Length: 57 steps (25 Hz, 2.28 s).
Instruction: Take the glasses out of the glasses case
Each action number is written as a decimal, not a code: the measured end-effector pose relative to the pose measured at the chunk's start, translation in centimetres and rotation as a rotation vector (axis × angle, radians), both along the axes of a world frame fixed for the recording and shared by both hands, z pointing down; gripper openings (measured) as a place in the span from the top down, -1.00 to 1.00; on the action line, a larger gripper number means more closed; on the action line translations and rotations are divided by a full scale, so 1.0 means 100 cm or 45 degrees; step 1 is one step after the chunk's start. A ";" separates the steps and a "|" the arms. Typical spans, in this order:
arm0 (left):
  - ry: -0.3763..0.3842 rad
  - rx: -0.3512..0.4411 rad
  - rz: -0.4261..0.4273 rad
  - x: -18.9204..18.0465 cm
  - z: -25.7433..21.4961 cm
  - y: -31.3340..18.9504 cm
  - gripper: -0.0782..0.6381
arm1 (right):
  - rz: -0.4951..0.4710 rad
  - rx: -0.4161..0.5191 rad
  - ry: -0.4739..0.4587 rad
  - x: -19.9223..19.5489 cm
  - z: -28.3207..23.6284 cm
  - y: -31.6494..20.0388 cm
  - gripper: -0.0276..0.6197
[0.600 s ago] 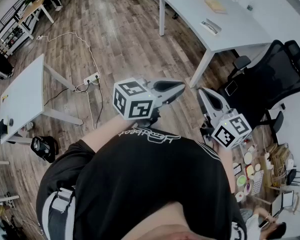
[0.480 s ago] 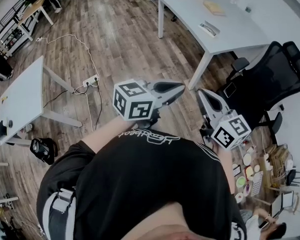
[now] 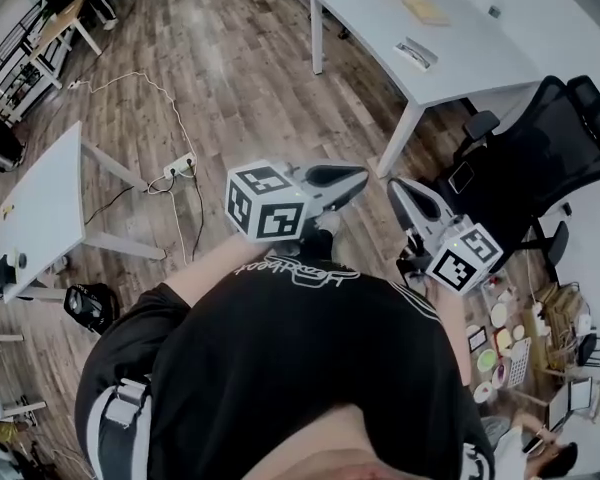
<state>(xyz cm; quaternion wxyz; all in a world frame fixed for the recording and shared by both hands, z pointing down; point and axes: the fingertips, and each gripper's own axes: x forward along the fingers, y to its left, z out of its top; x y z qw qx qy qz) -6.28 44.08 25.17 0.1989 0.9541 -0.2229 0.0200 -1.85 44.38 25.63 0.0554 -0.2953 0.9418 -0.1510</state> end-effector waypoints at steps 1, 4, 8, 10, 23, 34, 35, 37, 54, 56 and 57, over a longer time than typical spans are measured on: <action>0.001 -0.004 0.011 0.002 0.002 -0.004 0.76 | 0.007 0.001 0.004 0.001 0.002 -0.003 0.89; 0.003 -0.030 0.049 0.011 0.009 -0.021 0.76 | 0.047 0.016 0.085 0.005 0.014 -0.015 0.89; 0.019 -0.034 0.119 0.032 0.014 -0.047 0.76 | 0.061 -0.007 0.130 0.016 0.024 -0.031 0.89; 0.013 -0.023 0.150 0.042 0.014 -0.064 0.76 | 0.108 -0.011 0.156 0.026 0.028 -0.048 0.89; -0.010 -0.145 0.192 0.058 0.032 -0.241 0.76 | 0.243 -0.154 0.152 0.060 0.041 -0.226 0.89; -0.046 -0.249 0.155 0.046 0.057 -0.416 0.76 | 0.256 -0.243 0.182 0.069 0.058 -0.404 0.89; -0.044 -0.253 0.155 0.045 0.058 -0.429 0.76 | 0.259 -0.243 0.190 0.069 0.057 -0.417 0.89; -0.036 -0.256 0.155 0.043 0.059 -0.454 0.76 | 0.263 -0.233 0.211 0.069 0.054 -0.441 0.89; -0.001 -0.306 0.151 0.062 0.085 -0.533 0.76 | 0.288 -0.259 0.276 0.087 0.084 -0.505 0.89; -0.013 -0.304 0.139 0.063 0.086 -0.541 0.76 | 0.283 -0.251 0.267 0.091 0.083 -0.515 0.89; -0.021 -0.300 0.135 0.065 0.085 -0.546 0.76 | 0.278 -0.249 0.258 0.093 0.083 -0.521 0.89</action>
